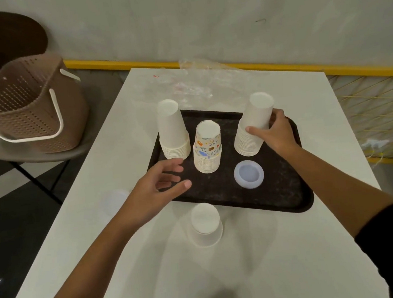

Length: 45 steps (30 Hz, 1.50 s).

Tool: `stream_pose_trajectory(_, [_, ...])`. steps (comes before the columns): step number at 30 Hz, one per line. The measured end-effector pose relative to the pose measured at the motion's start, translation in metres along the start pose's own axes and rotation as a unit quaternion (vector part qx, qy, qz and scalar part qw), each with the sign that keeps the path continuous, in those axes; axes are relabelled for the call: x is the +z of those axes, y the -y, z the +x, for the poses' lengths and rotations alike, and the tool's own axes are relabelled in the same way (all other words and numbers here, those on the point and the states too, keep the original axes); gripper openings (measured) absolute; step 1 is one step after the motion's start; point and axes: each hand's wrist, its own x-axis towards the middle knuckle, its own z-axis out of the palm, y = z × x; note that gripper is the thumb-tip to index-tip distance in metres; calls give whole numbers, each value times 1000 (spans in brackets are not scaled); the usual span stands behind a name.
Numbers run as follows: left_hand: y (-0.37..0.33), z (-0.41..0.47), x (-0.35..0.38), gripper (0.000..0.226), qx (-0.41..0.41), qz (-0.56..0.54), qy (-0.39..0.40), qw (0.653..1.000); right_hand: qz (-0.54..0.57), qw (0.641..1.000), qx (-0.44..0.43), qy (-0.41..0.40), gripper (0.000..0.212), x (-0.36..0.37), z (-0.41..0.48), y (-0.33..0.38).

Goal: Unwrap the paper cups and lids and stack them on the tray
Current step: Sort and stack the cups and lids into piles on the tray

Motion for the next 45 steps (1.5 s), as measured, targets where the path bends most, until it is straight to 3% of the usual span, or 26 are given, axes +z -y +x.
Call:
stream_pose_trajectory(5, [9, -19, 8, 49, -13, 3, 23, 1000, 8, 1000, -6, -8, 74, -9, -16, -1])
stream_pose_trajectory(11, [25, -38, 25, 104, -45, 43, 104, 993, 19, 999, -30, -12, 74, -17, -48, -5])
stream_pose_trajectory(17, [32, -44, 54, 84, -54, 61, 101, 992, 35, 997, -48, 39, 74, -10, -86, -10])
stream_pose_trajectory(27, [28, -41, 66, 71, -51, 77, 28, 995, -29, 953, -51, 298, 71, -1, -137, -13])
stream_pose_trajectory(33, [18, -37, 56, 71, -33, 73, 19, 997, -50, 922, -62, 378, 75, 5, -150, 2])
stream_pose_trajectory(37, [1, -33, 44, 65, 15, 76, 15, 997, -27, 913, -82, 398, 78, 6, -159, 13])
stream_pose_trajectory(42, [-18, -24, 34, 72, 56, 87, 21, 994, 22, 928, -99, 357, 73, 7, -161, 31])
stream_pose_trajectory(45, [-28, -20, 29, 72, 67, 36, 31, 997, 29, 935, -105, 338, 72, 1, -157, 40])
